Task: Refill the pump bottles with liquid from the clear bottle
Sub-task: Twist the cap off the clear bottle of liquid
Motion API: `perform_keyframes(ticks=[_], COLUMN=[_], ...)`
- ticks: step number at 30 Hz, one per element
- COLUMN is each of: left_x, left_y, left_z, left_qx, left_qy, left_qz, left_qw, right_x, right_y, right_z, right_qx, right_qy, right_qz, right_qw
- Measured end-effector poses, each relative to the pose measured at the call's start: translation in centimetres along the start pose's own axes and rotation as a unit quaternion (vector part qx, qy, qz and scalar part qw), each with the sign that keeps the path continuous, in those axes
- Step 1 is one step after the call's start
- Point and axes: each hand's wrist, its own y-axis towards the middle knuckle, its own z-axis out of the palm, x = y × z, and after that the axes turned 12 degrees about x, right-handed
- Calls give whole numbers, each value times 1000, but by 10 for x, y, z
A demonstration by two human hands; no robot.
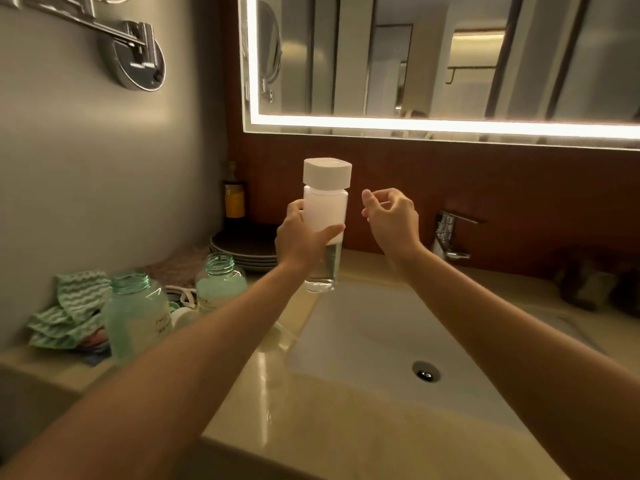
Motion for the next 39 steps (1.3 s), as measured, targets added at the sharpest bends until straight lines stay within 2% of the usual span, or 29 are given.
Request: perform_keyframes(ticks=[3, 6, 12, 15, 27, 32, 34, 36, 39], left_x=[-23, -38, -50, -51, -31, -27, -26, -26, -24], left_y=[-31, -63, -122, -146, -184, -184, -185, -184, -184], left_z=[4, 11, 30, 38, 50, 48, 48, 49, 49], left_qx=[40, 72, 142, 161, 146, 156, 163, 165, 158], left_qy=[-25, -51, -102, -113, -58, -32, -39, -38, -29], left_qz=[13, 22, 30, 34, 101, 127, 125, 129, 142], left_qw=[999, 996, 984, 980, 982, 979, 978, 977, 977], right_x=[17, 31, 38, 35, 17, 22, 28, 35, 43], right_y=[-15, -36, -84, -105, -152, -150, -146, -141, -135], right_z=[-27, -50, -81, -90, -97, -106, -109, -110, -110], right_qx=[-32, -30, 78, 82, 72, 195, 212, 196, 224], right_qy=[-2, -40, -150, -221, -172, -120, -143, -186, -316], right_qz=[-11, -40, -45, -37, -27, 2, 1, -11, -22], right_qw=[999, 998, 985, 971, 982, 973, 967, 963, 922])
